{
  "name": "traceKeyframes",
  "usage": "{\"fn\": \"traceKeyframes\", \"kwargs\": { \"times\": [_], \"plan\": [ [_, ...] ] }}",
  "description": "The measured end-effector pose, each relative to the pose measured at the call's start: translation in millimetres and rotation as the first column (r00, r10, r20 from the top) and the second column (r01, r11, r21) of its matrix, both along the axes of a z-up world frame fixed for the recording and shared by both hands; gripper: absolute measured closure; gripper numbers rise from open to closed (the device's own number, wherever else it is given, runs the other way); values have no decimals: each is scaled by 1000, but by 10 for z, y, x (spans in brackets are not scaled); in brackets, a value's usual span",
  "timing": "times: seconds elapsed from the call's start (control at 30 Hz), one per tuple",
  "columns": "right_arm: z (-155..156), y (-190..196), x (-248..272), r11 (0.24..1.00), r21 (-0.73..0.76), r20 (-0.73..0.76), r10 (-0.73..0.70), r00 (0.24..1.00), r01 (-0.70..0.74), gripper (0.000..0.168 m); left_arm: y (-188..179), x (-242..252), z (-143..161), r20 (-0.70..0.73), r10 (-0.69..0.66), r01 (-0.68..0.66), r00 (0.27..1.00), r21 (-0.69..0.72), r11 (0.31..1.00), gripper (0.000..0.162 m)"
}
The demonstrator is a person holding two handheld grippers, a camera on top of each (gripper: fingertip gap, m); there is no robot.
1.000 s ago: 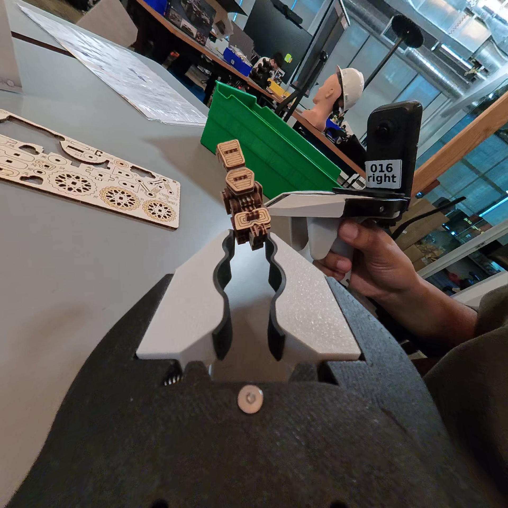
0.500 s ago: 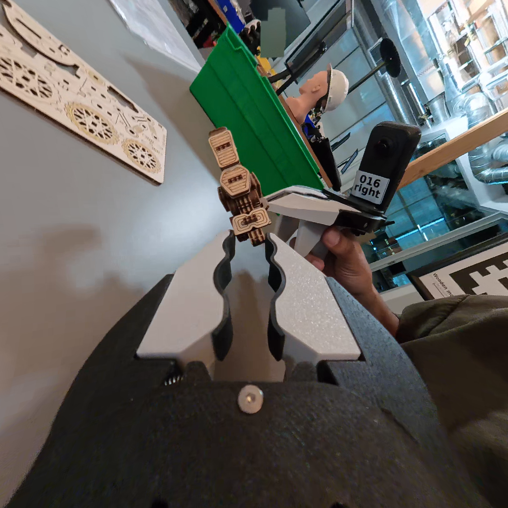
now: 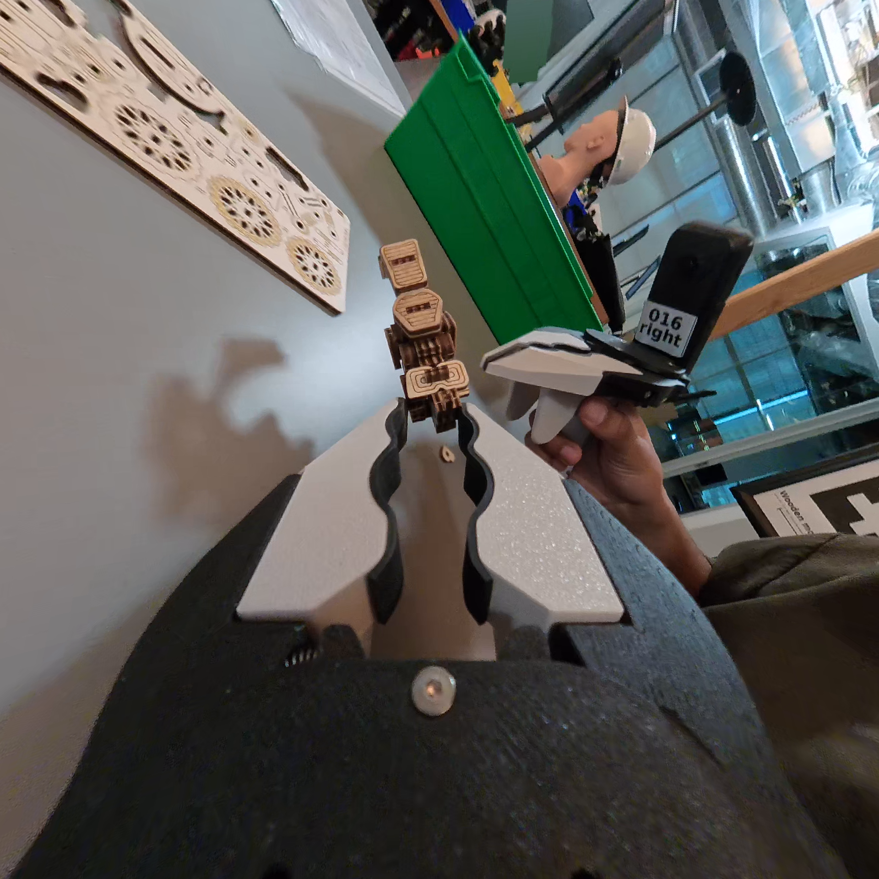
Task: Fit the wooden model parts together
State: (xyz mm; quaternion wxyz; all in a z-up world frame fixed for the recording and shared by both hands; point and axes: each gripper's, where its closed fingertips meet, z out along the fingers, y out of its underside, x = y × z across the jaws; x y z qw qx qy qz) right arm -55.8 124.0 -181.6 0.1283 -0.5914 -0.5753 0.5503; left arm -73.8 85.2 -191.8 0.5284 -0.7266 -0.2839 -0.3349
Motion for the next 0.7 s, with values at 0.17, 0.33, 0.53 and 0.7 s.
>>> {"fn": "traceKeyframes", "kwargs": {
  "times": [0.17, 0.33, 0.53, 0.7],
  "plan": [
    [-172, 73, 188, 984, 120, 90, 118, 989, -129, 168, -47, -191, 7, 49, 49, -50, 998, 14, 999, 143],
    [-360, 30, 345, 944, 221, 202, 202, 958, -246, 160, -42, -189, -7, 85, 36, -37, 996, 11, 999, 143],
    [-522, -128, 421, 903, 268, 286, 258, 923, -336, 153, -31, -148, -27, 77, 14, -14, 997, -1, 1000, 143],
    [-548, -118, 410, 881, 335, 290, 241, 926, -334, 163, -16, -41, -68, 58, -47, 48, 997, -29, 998, 142]
  ]
}}
